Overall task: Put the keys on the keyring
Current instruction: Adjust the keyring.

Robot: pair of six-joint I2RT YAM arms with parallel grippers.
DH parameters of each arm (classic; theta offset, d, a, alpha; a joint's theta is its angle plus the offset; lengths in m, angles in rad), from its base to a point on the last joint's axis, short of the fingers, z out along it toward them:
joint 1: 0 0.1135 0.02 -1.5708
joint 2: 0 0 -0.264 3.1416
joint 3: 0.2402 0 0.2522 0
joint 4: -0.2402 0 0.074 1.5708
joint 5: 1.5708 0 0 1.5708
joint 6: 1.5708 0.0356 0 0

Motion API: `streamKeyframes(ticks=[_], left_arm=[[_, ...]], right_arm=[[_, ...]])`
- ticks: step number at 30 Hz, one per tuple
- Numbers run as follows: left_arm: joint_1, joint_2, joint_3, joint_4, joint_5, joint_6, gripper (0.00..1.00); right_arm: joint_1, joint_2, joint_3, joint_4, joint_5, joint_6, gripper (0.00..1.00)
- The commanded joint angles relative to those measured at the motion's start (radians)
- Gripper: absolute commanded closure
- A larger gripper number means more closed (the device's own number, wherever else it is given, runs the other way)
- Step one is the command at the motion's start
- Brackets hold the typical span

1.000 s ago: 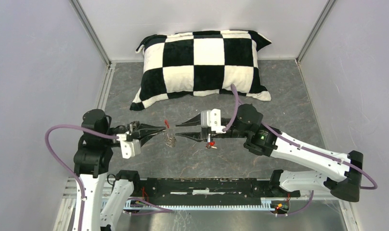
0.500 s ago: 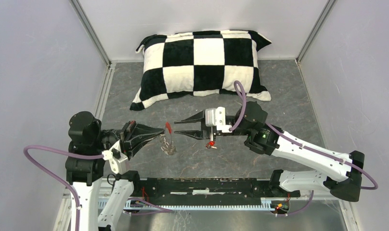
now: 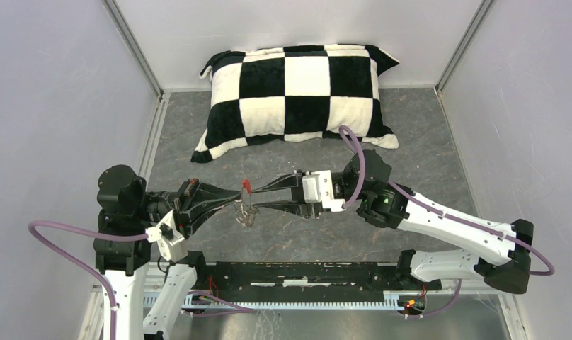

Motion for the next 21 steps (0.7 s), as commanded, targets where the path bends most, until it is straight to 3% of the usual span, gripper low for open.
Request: streamKeyframes(ticks=[1, 16, 21], left_arm=[[-0.002, 0.001, 0.038, 0.028, 0.077, 0.031, 0.98], [-0.002, -0.002, 0.017, 0.029, 0.071, -0.028, 0.98], [-0.003, -0.006, 0.002, 0.029, 0.052, -0.06, 0.98]], right_arm=[[0.019, 0.023, 0.063, 0.005, 0.001, -0.062, 0.65], [0.064, 0.064, 0.101, 0.004, 0.062, -0.096, 0.71], [0.079, 0.053, 0.116, -0.062, 0.109, -0.139, 0.64]])
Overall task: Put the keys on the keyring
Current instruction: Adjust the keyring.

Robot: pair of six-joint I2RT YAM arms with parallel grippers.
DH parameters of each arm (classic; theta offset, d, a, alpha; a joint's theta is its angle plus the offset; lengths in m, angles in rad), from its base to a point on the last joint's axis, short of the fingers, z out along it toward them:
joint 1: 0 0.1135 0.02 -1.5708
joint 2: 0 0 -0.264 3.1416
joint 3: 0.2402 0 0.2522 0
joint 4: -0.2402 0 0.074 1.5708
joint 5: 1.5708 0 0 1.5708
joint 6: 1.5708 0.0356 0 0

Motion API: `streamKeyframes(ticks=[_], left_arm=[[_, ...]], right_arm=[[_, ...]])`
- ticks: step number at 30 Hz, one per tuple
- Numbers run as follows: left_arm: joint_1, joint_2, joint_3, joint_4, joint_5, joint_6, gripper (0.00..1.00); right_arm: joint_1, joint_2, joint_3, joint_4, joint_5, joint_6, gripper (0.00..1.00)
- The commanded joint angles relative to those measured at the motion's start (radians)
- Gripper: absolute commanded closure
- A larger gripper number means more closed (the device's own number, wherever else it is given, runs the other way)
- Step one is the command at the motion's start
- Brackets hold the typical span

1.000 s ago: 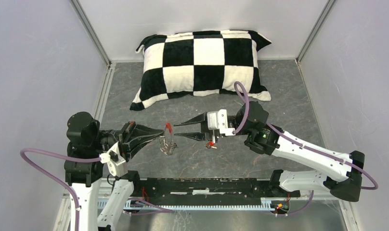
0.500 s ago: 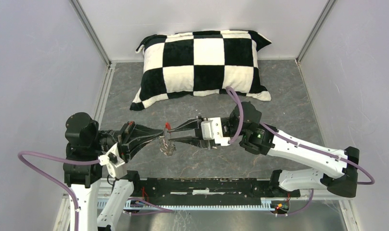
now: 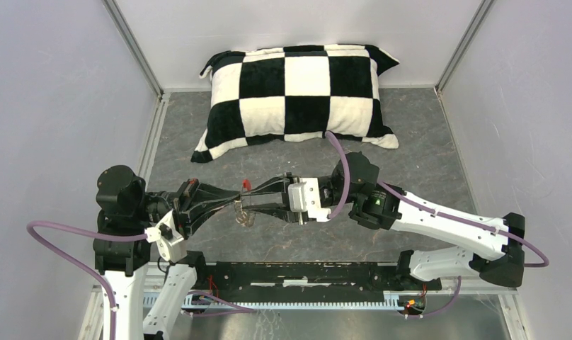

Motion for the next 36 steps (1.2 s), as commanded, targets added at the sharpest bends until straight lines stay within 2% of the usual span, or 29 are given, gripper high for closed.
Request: streamKeyframes(ticks=[1, 3, 9, 14, 15, 19, 21, 27, 31, 36], left_arm=[[-0.002, -0.003, -0.008, 0.029, 0.043, -0.059, 0.98], [-0.003, -0.001, -0.013, 0.029, 0.032, -0.071, 0.98], [-0.002, -0.002, -0.04, 0.031, -0.01, -0.11, 0.98], [-0.003, 0.002, -0.047, 0.03, -0.043, -0.12, 0.98], [-0.002, 0.002, -0.048, 0.031, -0.046, -0.12, 0.98], [-0.003, 0.003, -0.056, 0.032, -0.057, -0.119, 0.98], [-0.003, 0.005, -0.06, 0.032, -0.062, -0.118, 0.98], [-0.003, 0.004, -0.068, 0.031, -0.083, -0.116, 0.98], [-0.001, 0.004, -0.071, 0.032, -0.098, -0.117, 0.98], [-0.002, 0.004, -0.076, 0.032, -0.104, -0.117, 0.98]], right_arm=[[0.018, -0.01, 0.067, -0.064, 0.067, -0.056, 0.63], [0.024, 0.005, 0.113, -0.135, 0.091, -0.08, 0.65], [0.048, 0.05, 0.199, -0.27, 0.165, -0.113, 0.78], [0.072, 0.079, 0.265, -0.383, 0.225, -0.156, 0.81], [0.075, 0.084, 0.277, -0.404, 0.231, -0.163, 0.81], [0.081, 0.09, 0.318, -0.481, 0.245, -0.16, 0.67], [0.082, 0.089, 0.336, -0.503, 0.255, -0.15, 0.65], [0.085, 0.137, 0.454, -0.632, 0.276, -0.131, 0.65], [0.094, 0.196, 0.543, -0.733, 0.312, -0.122, 0.68], [0.104, 0.223, 0.58, -0.788, 0.358, -0.131, 0.69]])
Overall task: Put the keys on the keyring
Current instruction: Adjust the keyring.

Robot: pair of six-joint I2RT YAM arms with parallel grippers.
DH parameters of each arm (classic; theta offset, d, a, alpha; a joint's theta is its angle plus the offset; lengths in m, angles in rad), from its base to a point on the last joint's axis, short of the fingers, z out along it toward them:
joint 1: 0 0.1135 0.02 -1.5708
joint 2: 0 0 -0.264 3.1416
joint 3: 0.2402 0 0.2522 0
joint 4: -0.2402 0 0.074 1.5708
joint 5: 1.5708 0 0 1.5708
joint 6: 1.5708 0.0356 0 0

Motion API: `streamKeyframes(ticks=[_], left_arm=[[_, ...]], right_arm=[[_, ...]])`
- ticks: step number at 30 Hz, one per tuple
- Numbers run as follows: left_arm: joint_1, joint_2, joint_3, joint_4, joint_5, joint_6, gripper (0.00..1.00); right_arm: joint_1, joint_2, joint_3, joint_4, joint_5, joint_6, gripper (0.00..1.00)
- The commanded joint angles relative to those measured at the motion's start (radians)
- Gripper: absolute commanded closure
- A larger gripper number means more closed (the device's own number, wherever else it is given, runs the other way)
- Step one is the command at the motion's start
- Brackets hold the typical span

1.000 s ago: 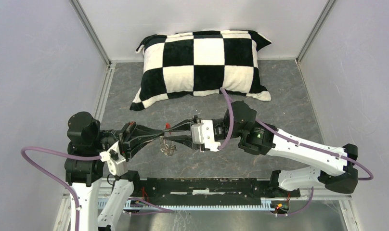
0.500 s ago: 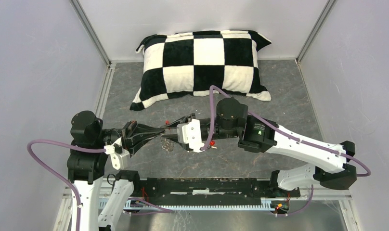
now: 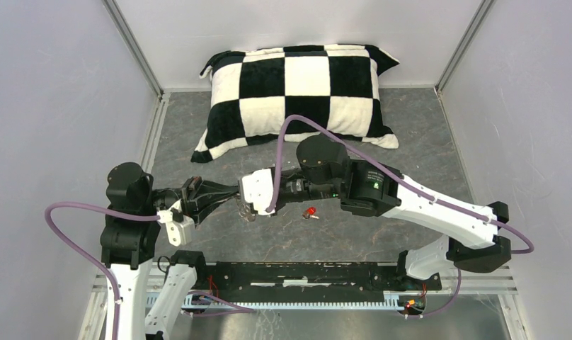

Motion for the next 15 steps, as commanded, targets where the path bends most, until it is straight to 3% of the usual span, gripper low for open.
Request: streamKeyframes(ticks=[1, 7, 13, 15], left_arm=[[-0.001, 0.003, -0.004, 0.028, -0.012, -0.032, 0.98], [-0.002, 0.003, -0.004, 0.028, -0.008, -0.027, 0.98], [-0.001, 0.001, -0.001, 0.029, -0.006, -0.031, 0.98], [-0.002, 0.001, 0.002, 0.029, -0.004, -0.032, 0.98]], right_arm=[[0.015, 0.013, 0.052, -0.081, 0.065, 0.007, 0.69], [0.027, 0.022, 0.064, -0.099, 0.114, 0.002, 0.74], [0.042, 0.041, 0.083, -0.123, 0.165, -0.017, 0.98], [0.045, 0.056, 0.103, -0.143, 0.185, -0.024, 1.0]])
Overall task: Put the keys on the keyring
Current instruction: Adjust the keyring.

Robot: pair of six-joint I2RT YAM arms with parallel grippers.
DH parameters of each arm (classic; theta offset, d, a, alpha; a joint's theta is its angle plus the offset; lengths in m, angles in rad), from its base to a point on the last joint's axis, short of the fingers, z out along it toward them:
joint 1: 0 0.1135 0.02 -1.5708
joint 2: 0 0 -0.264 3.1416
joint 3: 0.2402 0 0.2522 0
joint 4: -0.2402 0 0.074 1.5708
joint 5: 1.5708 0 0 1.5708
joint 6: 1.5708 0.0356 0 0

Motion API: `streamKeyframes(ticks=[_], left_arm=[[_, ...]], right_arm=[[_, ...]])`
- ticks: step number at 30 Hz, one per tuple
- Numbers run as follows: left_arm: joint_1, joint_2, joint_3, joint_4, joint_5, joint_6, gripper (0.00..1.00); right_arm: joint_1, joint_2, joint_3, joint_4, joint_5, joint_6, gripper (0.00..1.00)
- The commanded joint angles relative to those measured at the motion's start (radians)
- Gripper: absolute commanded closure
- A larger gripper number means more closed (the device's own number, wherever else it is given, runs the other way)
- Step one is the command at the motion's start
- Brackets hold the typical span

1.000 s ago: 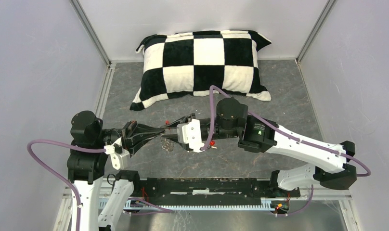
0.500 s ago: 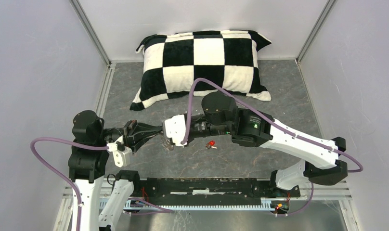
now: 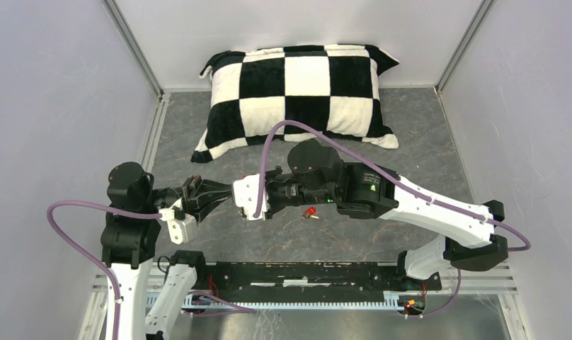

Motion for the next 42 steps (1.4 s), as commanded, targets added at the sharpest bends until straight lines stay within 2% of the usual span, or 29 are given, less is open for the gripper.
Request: streamKeyframes(ticks=[1, 4, 5, 7, 8, 11, 13, 18, 22, 28, 33, 38, 42], left_arm=[[-0.002, 0.0, 0.011, 0.033, 0.022, -0.035, 0.98], [-0.002, 0.0, 0.012, 0.031, 0.031, -0.044, 0.97], [-0.002, -0.001, 0.012, 0.031, 0.033, -0.054, 0.91], [-0.002, -0.003, 0.011, 0.031, 0.035, -0.079, 0.74], [-0.002, -0.005, 0.011, 0.03, 0.035, -0.093, 0.7], [-0.002, -0.013, 0.006, 0.029, 0.036, -0.14, 0.65], [-0.002, -0.02, 0.001, 0.012, 0.031, -0.149, 0.63], [-0.002, -0.031, 0.001, 0.006, 0.021, -0.193, 0.63], [-0.002, -0.045, 0.003, 0.007, 0.013, -0.254, 0.7], [-0.001, -0.052, 0.004, 0.008, -0.034, -0.308, 0.74], [-0.002, -0.054, -0.013, 0.049, -0.072, -0.373, 0.76], [-0.001, -0.066, -0.05, 0.242, -0.094, -0.565, 0.78], [-0.001, -0.066, -0.046, 0.255, -0.055, -0.591, 0.78]], right_arm=[[0.011, 0.03, 0.068, -0.039, 0.065, -0.015, 1.0], [0.013, 0.027, 0.057, -0.027, 0.072, -0.014, 1.0], [0.013, 0.016, 0.042, -0.005, 0.073, -0.005, 1.0], [0.012, -0.04, -0.05, 0.097, 0.056, 0.005, 1.0], [0.01, -0.085, -0.127, 0.182, 0.041, 0.014, 1.0], [-0.002, -0.186, -0.317, 0.387, -0.012, 0.053, 1.0], [-0.02, -0.22, -0.372, 0.475, -0.076, 0.085, 1.0], [-0.045, -0.261, -0.48, 0.66, -0.171, 0.153, 1.0], [-0.076, -0.285, -0.574, 0.833, -0.219, 0.229, 1.0], [-0.1, -0.281, -0.63, 0.98, -0.237, 0.28, 1.0], [-0.106, -0.274, -0.659, 1.062, -0.254, 0.32, 1.0], [-0.108, -0.259, -0.665, 1.08, -0.271, 0.34, 1.0], [-0.108, -0.257, -0.683, 1.109, -0.264, 0.349, 1.0]])
